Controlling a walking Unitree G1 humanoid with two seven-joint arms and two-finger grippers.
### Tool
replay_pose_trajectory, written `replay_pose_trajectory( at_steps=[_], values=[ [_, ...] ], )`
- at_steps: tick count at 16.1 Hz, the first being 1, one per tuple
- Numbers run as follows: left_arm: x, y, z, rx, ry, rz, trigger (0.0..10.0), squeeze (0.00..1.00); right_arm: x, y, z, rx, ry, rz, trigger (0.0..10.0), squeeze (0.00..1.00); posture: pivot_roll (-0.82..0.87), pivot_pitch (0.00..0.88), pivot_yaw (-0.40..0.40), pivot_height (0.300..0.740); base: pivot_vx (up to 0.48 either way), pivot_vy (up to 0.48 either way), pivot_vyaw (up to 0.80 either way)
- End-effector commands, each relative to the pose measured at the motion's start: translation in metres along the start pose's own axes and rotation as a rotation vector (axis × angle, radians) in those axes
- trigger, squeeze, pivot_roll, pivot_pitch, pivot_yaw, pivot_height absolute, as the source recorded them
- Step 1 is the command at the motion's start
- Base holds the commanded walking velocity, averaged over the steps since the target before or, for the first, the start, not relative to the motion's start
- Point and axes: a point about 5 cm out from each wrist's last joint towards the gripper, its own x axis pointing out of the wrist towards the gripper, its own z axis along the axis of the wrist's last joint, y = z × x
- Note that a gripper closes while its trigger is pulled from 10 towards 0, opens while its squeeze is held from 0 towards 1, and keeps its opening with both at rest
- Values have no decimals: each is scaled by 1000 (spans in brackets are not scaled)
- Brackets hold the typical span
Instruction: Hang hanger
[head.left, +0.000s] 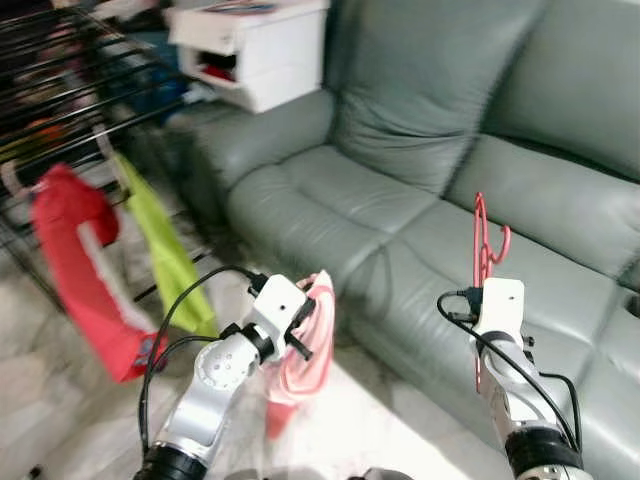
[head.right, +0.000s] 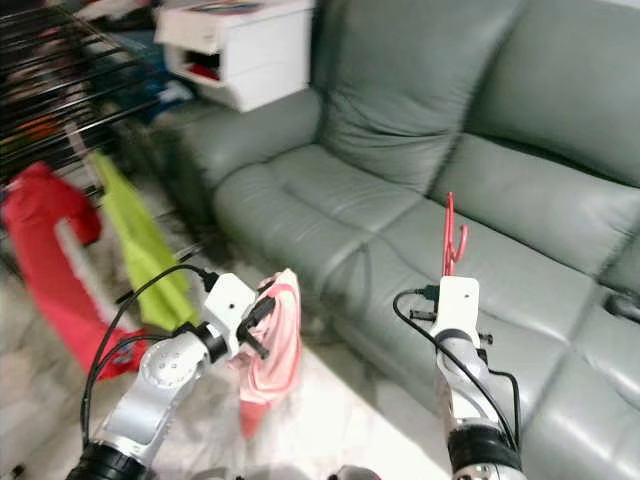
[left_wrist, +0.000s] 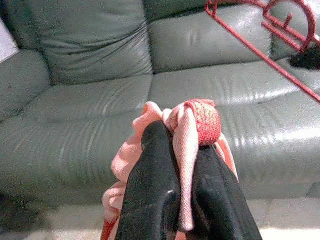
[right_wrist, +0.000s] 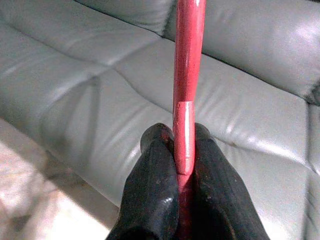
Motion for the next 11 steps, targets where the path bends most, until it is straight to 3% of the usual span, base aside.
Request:
replay_pose_trajectory(
  at_steps=[1, 2, 3, 4, 7, 9, 11],
  values=[
    [-1, 4, 0, 11, 10, 21, 10000, 0, 1, 2, 7, 1, -21, 8, 10000, 0, -67, 0, 22, 740, 0, 0, 0],
    [-1, 6, 0, 12, 9, 42, 10000, 0, 1, 3, 6, 16, -12, 21, 10000, 0, -66, 0, 23, 740, 0, 0, 0],
    [2, 19, 2, 78, 14, 197, 10000, 0, -2, 7, 4, 39, 16, 87, 10000, 0, -64, 0, 23, 740, 0, 0, 0],
    [4, 28, 2, 90, 32, 287, 10000, 0, -4, 12, 1, 36, 41, 142, 10000, 0, -64, 0, 23, 740, 0, 0, 0],
    [8, 47, 2, 39, 62, 425, 10000, 0, -8, 13, -4, 10, 60, 185, 10000, 0, -75, 0, 25, 740, 0, 0, 0],
    [11, 49, 4, 17, 52, 399, 10000, 0, -8, 13, -6, 11, 71, 178, 10000, 0, -74, 0, 26, 740, 0, 0, 0],
    [13, 46, 4, 53, 53, 378, 10000, 0, -11, 20, -3, 45, 66, 204, 10000, 0, -71, 0, 27, 740, 0, 0, 0]
  ],
)
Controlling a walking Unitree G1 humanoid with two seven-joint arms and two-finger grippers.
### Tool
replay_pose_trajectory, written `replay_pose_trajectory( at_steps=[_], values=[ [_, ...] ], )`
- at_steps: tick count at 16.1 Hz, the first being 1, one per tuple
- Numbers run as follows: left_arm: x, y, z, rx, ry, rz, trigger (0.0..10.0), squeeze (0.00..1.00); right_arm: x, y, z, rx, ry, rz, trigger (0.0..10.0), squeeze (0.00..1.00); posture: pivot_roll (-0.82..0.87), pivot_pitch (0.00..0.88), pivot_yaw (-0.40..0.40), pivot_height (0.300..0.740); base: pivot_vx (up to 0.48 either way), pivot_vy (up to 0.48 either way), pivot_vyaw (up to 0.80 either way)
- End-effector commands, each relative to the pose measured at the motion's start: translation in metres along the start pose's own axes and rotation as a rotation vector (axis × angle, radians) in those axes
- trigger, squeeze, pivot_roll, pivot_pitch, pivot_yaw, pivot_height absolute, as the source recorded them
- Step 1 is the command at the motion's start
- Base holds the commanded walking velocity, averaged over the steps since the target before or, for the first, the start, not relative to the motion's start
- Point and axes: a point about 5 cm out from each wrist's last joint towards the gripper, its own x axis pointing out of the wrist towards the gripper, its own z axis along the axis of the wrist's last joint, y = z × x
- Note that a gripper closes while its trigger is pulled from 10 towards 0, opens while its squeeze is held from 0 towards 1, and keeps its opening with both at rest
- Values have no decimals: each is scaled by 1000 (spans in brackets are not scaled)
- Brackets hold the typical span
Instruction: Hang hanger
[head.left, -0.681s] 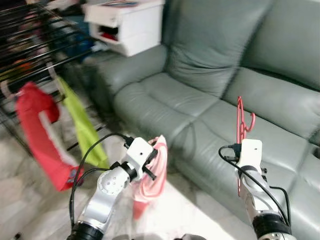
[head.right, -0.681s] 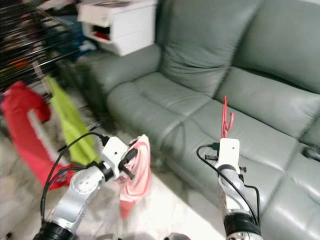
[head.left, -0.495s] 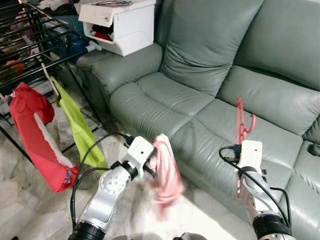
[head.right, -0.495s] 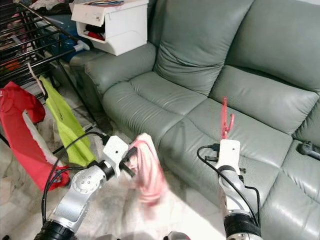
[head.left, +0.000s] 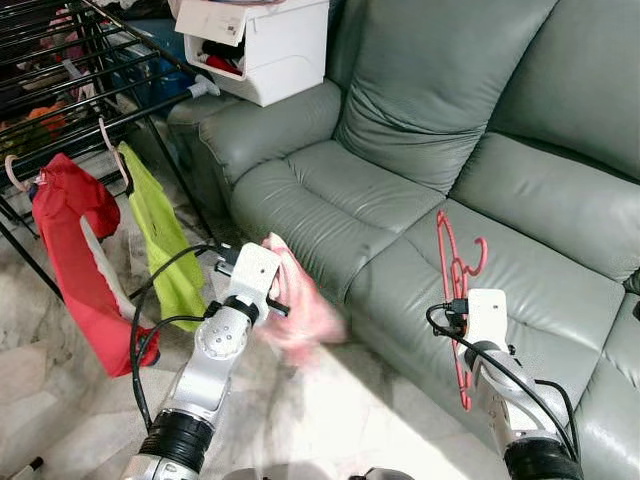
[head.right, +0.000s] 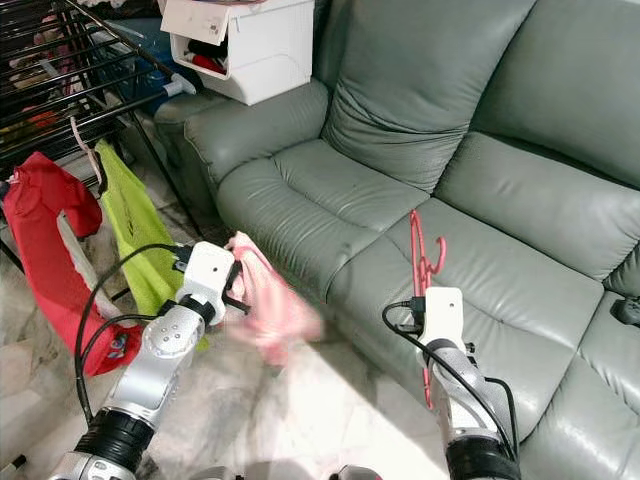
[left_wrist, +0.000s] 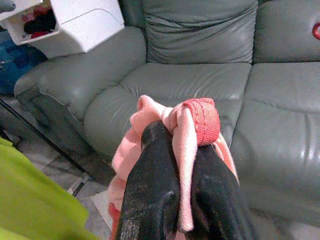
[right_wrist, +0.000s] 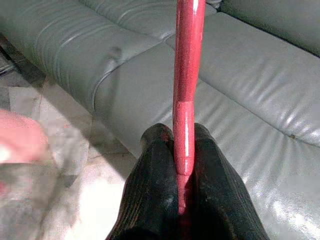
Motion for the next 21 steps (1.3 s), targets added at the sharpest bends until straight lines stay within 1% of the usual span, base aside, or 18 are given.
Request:
replay_pose_trajectory(
  at_steps=[1, 2, 3, 4, 5, 6, 8, 9, 11, 12, 13, 14, 15, 17, 18, 19, 21],
  values=[
    [5, 3, 3, 49, -17, 29, 10000, 0, -3, 13, 12, 41, -41, 88, 10000, 0, -71, 0, 27, 740, 0, 0, 0],
    [8, 4, 3, 60, -12, 54, 10000, 0, -5, 19, 15, 34, -42, 150, 10000, 0, -63, 0, 23, 740, 0, 0, 0],
    [13, 8, 3, 93, -2, 99, 10000, 0, -8, 23, 16, 6, -38, 202, 10000, 0, -67, 0, 26, 740, 0, 0, 0],
    [21, 14, 4, 121, 19, 167, 10000, 0, -12, 27, 16, -52, -26, 280, 10000, 0, -71, 0, 27, 740, 0, 0, 0],
    [30, 22, 8, 119, 47, 229, 10000, 0, -17, 33, 15, -113, 1, 392, 10000, 0, -76, 0, 30, 740, 0, 0, 0],
    [35, 24, 11, 118, 48, 241, 10000, 0, -19, 36, 15, -117, 23, 441, 10000, 0, -81, 0, 35, 740, 0, 0, 0],
    [48, 31, 33, 126, 8, 279, 10000, 0, -30, 46, 19, -112, 66, 638, 10000, 0, -83, 0, 46, 740, 0, 0, 0],
    [51, 34, 40, 150, -7, 306, 10000, 0, -34, 49, 22, -127, 70, 692, 10000, 0, -83, 0, 50, 740, 0, 0, 0],
    [53, 37, 44, 173, -21, 312, 10000, 0, -39, 52, 26, -129, 72, 728, 10000, 0, -82, 0, 55, 740, 0, 0, 0],
    [54, 40, 46, 218, -30, 337, 10000, 0, -44, 54, 29, -135, 76, 773, 10000, 0, -82, 0, 58, 740, 0, 0, 0],
    [55, 42, 46, 244, -32, 357, 10000, 0, -49, 57, 30, -132, 83, 808, 10000, 0, -82, 0, 59, 740, 0, 0, 0],
    [56, 43, 46, 241, -36, 359, 10000, 0, -52, 58, 29, -139, 89, 839, 10000, 0, -80, 0, 60, 740, 0, 0, 0],
    [58, 39, 53, 183, -89, 306, 10000, 0, -53, 59, 27, -139, 111, 861, 10000, 0, -79, 0, 60, 740, 0, 0, 0],
    [59, 37, 60, 172, -135, 294, 10000, 0, -52, 59, 23, -139, 141, 869, 10000, 0, -76, 0, 61, 740, 0, 0, 0],
    [57, 26, 69, 125, -230, 169, 10000, 0, -45, 59, 22, -137, 152, 835, 10000, 0, -73, 0, 60, 740, 0, 0, 0],
    [55, 22, 73, 137, -269, 131, 10000, 0, -42, 60, 22, -140, 152, 820, 10000, 0, -71, 0, 61, 740, 0, 0, 0],
    [54, 19, 74, 156, -302, 82, 10000, 0, -40, 60, 23, -140, 151, 810, 10000, 0, -68, 0, 60, 740, 0, 0, 0]
  ],
)
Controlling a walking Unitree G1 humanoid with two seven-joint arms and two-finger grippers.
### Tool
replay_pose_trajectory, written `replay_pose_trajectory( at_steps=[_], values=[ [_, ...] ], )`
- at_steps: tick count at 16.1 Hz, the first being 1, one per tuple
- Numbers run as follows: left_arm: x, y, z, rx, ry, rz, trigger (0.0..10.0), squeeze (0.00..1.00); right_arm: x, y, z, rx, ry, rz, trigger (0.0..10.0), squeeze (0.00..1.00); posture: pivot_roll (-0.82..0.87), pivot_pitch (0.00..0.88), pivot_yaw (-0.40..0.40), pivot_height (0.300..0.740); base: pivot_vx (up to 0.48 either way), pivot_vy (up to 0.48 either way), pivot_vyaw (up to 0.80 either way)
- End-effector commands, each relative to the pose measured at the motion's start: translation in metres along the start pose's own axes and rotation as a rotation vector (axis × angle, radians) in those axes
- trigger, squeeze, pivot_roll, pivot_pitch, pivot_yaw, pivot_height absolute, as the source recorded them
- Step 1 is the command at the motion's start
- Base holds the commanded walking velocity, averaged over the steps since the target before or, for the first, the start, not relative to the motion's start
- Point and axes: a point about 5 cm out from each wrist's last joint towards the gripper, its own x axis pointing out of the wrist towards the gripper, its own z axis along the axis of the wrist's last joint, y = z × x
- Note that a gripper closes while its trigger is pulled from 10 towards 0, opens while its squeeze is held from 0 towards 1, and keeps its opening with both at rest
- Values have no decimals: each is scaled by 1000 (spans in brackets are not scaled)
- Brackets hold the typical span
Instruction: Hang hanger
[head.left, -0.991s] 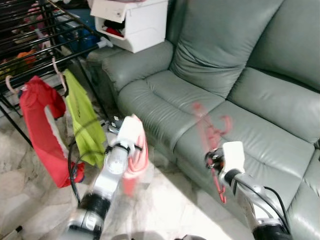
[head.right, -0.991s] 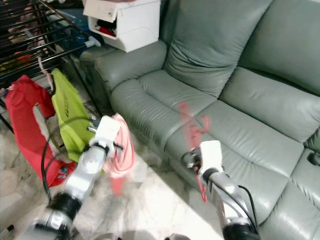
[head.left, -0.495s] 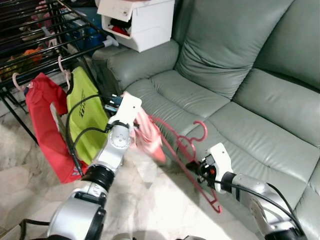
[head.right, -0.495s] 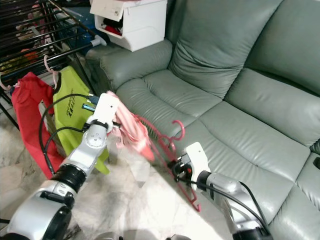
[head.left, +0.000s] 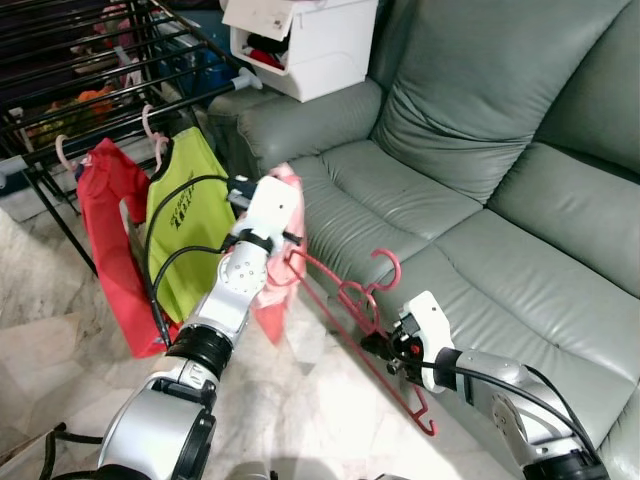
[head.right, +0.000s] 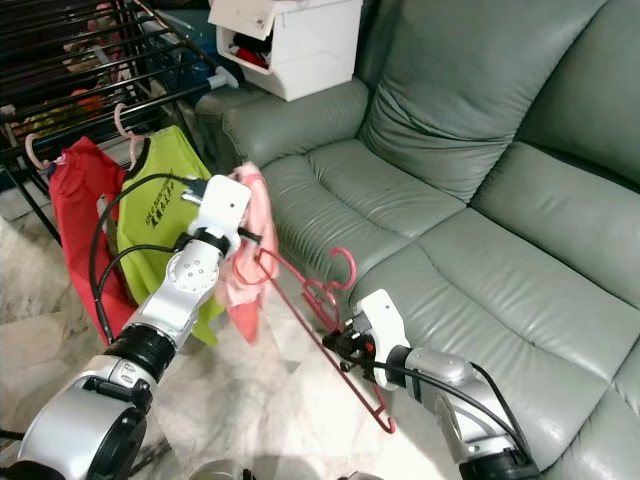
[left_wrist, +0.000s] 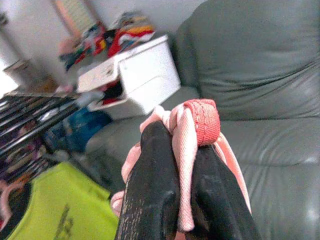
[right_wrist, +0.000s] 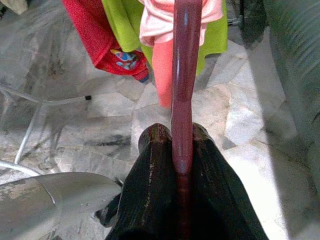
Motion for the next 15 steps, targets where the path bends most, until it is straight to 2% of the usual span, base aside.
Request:
replay_pose_trajectory(
  at_steps=[1, 2, 4, 5, 6, 8, 10, 12, 14, 15],
  values=[
    [-2, -1, 7, -9, -69, -61, 10000, 0, 3, -2, 4, -8, -10, -12, 10000, 0, -68, 0, 58, 740, 0, 0, 0],
    [-3, -2, 8, -18, -78, -78, 10000, 0, 4, -3, 5, -7, -10, -16, 10000, 0, -68, 0, 58, 740, 0, 0, 0],
    [-8, -10, 24, 18, -201, -214, 10000, 0, 6, -13, 8, 0, -35, -102, 10000, 0, -71, 0, 53, 740, 0, 0, 0],
    [-10, -11, 27, 30, -226, -245, 10000, 0, 6, -18, 9, -3, -48, -147, 10000, 0, -73, 0, 53, 740, 0, 0, 0],
    [-14, -12, 33, -15, -267, -295, 10000, 0, 5, -31, 10, 58, -79, -237, 10000, 0, -74, 0, 52, 740, 0, 0, 0],
    [-19, -14, 40, -51, -305, -352, 10000, 0, 1, -48, 13, 146, -139, -360, 10000, 0, -73, 0, 48, 740, 0, 0, 0],
    [-23, -15, 41, -59, -309, -385, 10000, 0, -6, -63, 20, 173, -197, -462, 10000, 0, -70, 0, 45, 740, 0, 0, 0],
    [-25, -13, 30, -24, -266, -382, 10000, 0, -12, -75, 30, 178, -262, -538, 10000, 0, -71, 0, 44, 740, 0, 0, 0],
    [-26, -12, 20, 20, -216, -376, 10000, 0, -12, -76, 35, 164, -283, -541, 10000, 0, -75, 0, 42, 740, 0, 0, 0],
    [-26, -13, 17, 44, -198, -375, 10000, 0, -10, -73, 38, 128, -286, -516, 10000, 0, -80, 0, 40, 740, 0, 0, 0]
  ],
)
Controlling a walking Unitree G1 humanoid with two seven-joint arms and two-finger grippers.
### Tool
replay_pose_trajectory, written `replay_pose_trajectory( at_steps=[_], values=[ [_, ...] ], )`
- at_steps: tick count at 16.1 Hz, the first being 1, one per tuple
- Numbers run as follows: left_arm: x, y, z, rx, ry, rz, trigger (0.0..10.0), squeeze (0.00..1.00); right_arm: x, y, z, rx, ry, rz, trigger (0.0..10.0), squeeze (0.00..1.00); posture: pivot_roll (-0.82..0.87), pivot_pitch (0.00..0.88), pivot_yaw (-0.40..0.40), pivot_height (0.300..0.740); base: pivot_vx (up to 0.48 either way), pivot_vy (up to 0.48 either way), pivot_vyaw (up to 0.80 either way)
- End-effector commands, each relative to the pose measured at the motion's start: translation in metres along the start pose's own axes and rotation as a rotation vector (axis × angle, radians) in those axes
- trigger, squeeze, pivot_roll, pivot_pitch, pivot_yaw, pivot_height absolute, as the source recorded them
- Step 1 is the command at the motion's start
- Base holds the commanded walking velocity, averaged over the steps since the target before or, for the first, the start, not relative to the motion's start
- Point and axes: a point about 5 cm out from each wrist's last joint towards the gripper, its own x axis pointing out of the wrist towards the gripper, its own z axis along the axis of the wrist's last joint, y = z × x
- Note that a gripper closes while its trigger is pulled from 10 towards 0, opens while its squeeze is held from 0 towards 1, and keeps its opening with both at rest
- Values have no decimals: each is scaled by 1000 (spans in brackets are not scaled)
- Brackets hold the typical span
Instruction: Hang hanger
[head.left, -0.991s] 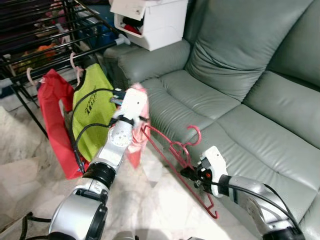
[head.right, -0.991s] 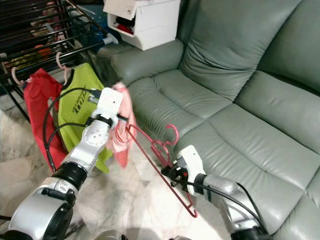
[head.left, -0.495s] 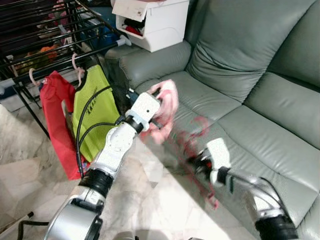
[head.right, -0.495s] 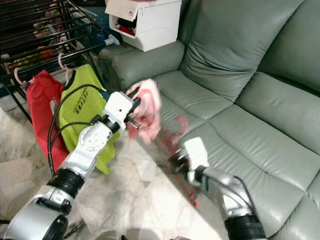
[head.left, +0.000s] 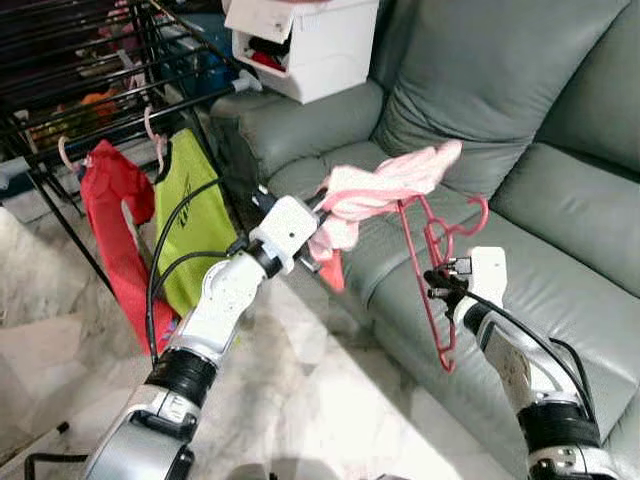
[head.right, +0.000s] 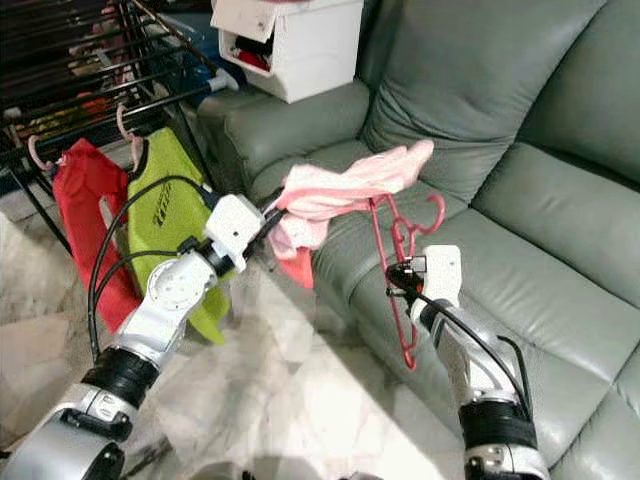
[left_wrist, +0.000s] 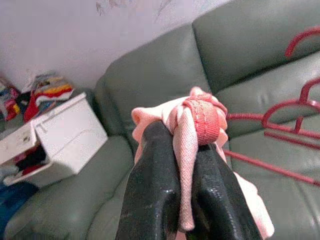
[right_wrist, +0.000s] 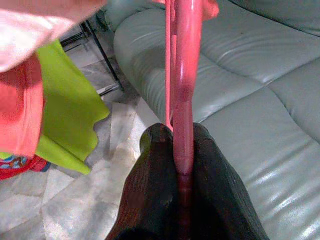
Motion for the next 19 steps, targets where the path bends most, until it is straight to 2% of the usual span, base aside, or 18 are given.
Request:
replay_pose_trajectory(
  at_steps=[1, 2, 3, 4, 5, 6, 7, 8, 9, 11, 14, 15, 16, 18, 19],
  values=[
    [-1, -1, -2, 20, 16, -5, 10000, 0, 2, 5, 6, -23, -31, 19, 10000, 0, -83, 0, 40, 740, 0, 0, 0],
    [0, -2, -1, 40, 18, -5, 10000, 0, 2, 9, 7, -16, -39, 48, 10000, 0, -83, 0, 40, 740, 0, 0, 0],
    [0, -4, -3, 96, 31, -18, 10000, 0, 2, 13, 3, -45, -13, 67, 10000, 0, -86, 0, 41, 740, 0, 0, 0],
    [1, -5, -3, 114, 28, -28, 10000, 0, 2, 14, 2, -75, -16, 70, 10000, 0, -86, 0, 41, 740, 0, 0, 0],
    [2, -3, -3, 128, 31, 3, 10000, 0, 0, 18, -9, -82, 63, 119, 10000, 0, -86, 0, 41, 740, 0, 0, 0],
    [4, 2, 0, 129, 20, 44, 10000, 0, -1, 14, -23, -99, 145, 101, 10000, 0, -89, 0, 37, 740, 0, 0, 0],
    [5, 4, 2, 114, 7, 63, 10000, 0, -2, 6, -28, -103, 161, 47, 10000, 0, -89, 0, 37, 740, 0, 0, 0],
    [4, 6, 4, 108, -5, 76, 10000, 0, -2, -2, -26, -94, 124, -19, 10000, 0, -86, 0, 35, 740, 0, 0, 0],
    [3, 8, 6, 90, -26, 86, 10000, 0, -2, -14, -14, -78, 22, -122, 10000, 0, -86, 0, 36, 740, 0, 0, 0],
    [-1, 2, -1, 91, 8, 34, 10000, 0, -6, -37, 21, -2, -184, -291, 10000, 0, -86, 0, 42, 740, 0, 0, 0],
    [-3, -11, -15, 142, 95, -34, 10000, 0, -7, -37, 50, -14, -315, -291, 10000, 0, -86, 0, 42, 740, 0, 0, 0],
    [-2, -13, -14, 137, 90, -40, 10000, 0, -6, -35, 56, -15, -341, -292, 10000, 0, -91, 0, 39, 740, 0, 0, 0],
    [-2, -13, -15, 137, 99, -35, 10000, 0, -3, -34, 55, 22, -335, -285, 10000, 0, -90, 0, 37, 740, 0, 0, 0],
    [-1, -15, -13, 135, 88, -44, 10000, 0, 4, -28, 43, 30, -263, -245, 10000, 0, -88, 0, 35, 740, 0, 0, 0],
    [-1, -15, -13, 135, 81, -49, 10000, 0, 4, -29, 37, 27, -233, -263, 10000, 0, -88, 0, 35, 740, 0, 0, 0]
  ],
)
